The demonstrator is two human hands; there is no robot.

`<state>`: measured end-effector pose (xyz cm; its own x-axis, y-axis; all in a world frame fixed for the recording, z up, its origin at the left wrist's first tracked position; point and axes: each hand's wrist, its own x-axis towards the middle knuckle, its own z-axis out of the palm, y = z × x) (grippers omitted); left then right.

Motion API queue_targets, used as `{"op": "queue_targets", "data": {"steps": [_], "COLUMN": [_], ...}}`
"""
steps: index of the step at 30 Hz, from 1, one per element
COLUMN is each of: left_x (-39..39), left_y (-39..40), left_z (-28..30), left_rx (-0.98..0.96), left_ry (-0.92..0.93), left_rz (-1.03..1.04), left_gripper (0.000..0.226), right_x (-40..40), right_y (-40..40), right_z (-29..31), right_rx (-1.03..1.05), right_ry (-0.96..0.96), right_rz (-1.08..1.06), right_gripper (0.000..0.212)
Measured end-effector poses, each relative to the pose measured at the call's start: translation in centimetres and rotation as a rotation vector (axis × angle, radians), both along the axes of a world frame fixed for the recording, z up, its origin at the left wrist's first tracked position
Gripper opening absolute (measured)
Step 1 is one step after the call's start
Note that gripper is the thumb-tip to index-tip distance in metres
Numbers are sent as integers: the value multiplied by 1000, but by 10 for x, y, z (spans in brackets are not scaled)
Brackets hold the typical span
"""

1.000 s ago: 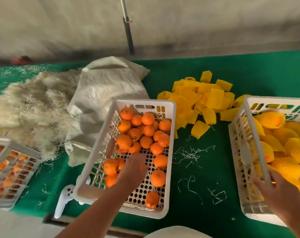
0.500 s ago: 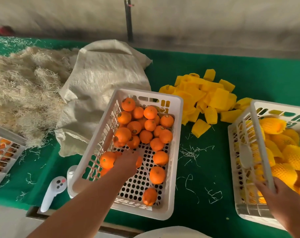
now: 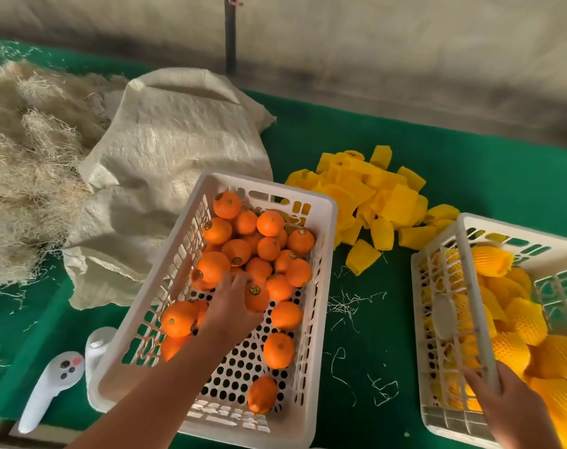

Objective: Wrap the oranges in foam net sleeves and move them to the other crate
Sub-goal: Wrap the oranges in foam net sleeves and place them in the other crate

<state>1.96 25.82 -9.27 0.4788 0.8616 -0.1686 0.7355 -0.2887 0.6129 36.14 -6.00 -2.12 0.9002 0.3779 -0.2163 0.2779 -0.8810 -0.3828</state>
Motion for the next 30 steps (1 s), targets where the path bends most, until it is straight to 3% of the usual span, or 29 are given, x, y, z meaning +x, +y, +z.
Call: {"op": "queue_targets", "data": {"steps": [2, 7, 10, 15, 19, 25, 30], "left_x": [8, 43, 74, 123, 143, 155, 162], "left_y": [-10, -40, -55, -66, -67, -62, -54], "left_z": [17, 60, 73, 66, 46, 34, 29], "left_rx": [30, 60, 101, 176, 261, 326, 321], "left_ry": [-135, -392, -435, -295, -79, 134, 106], "left_rz": [3, -65, -163, -462, -652, -733, -803], "left_gripper": [70, 69, 68, 62, 65, 66, 73], "right_x": [1, 6, 5, -3, 1, 23, 32], "right_y": [1, 12, 33, 93, 143, 204, 250], "right_z": [-2, -1, 6, 7, -17, -72, -113], "right_rx": [-9, 85, 128, 263, 135, -199, -432], "right_ry": [-1, -55, -202, -223, -160, 66, 158], "right_rz": [-25, -42, 57, 353, 593, 700, 746], "right_gripper": [26, 69, 65, 35, 29, 43, 62]}}
